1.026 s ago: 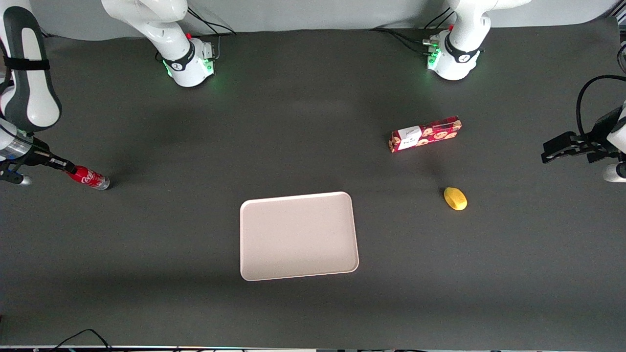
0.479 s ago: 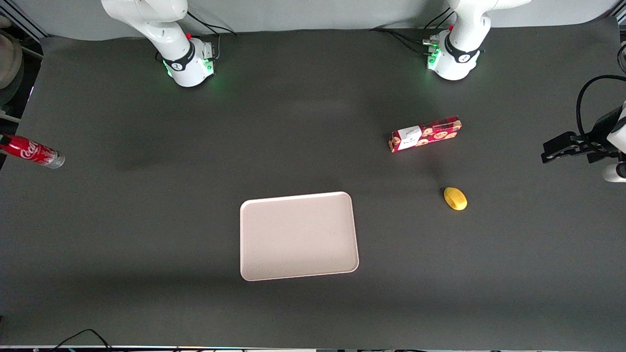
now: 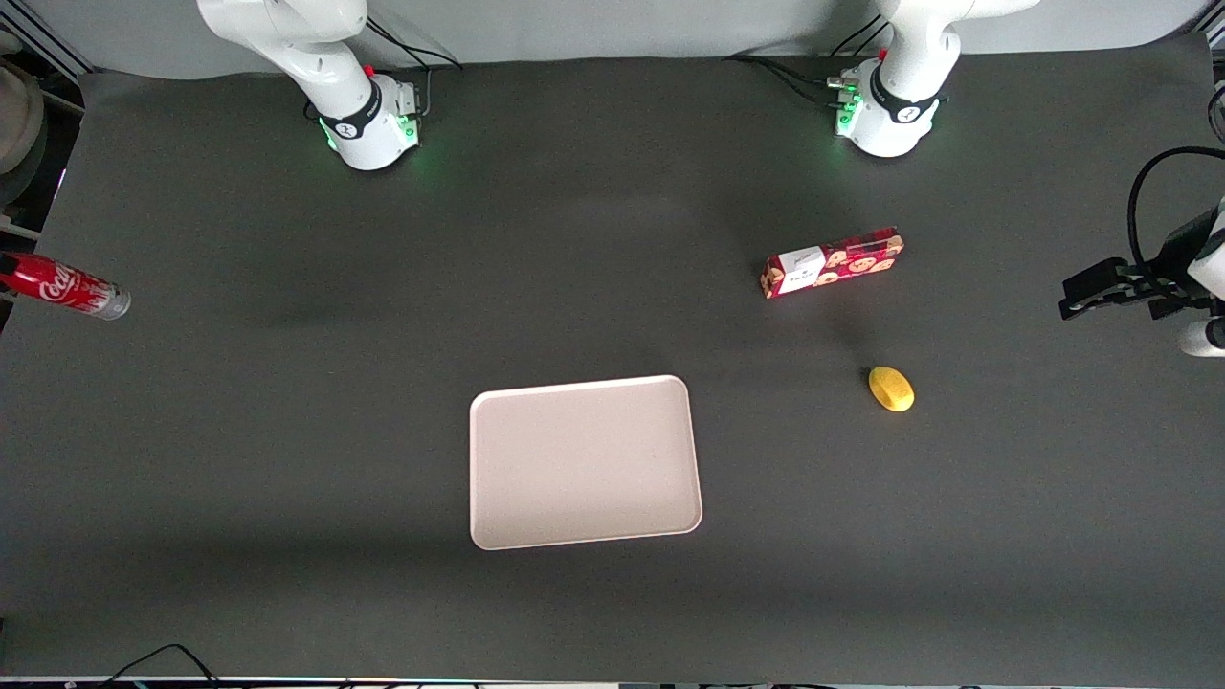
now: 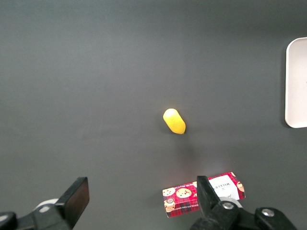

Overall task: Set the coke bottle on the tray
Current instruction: 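Carry the bottle with the right gripper over the white tray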

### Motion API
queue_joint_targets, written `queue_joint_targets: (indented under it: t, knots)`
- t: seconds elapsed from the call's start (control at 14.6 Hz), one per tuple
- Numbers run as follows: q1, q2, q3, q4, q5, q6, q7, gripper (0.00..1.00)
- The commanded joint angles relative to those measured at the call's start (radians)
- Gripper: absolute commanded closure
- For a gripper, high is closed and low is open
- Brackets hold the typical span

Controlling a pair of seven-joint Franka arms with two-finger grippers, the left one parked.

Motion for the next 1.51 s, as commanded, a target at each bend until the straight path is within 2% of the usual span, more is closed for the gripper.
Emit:
queue_joint_targets:
  t: [0.0,0.27,0.48,0.68,1.23,1.44]
  knots:
    - [0.018,0.018,0.153,0.029,0.065,-0.020,0.233,1.00]
    - [0.025,0.073,0.315,0.032,0.125,0.074,0.463,1.00]
    - [0.025,0.139,0.442,0.032,0.132,0.182,0.666,1.00]
    - [0.027,0.197,0.520,0.029,0.128,0.254,0.754,1.00]
    - [0.185,0.329,0.537,0.032,0.075,0.452,1.048,1.00]
    - [0.229,0.404,0.537,0.049,-0.009,0.504,1.197,1.00]
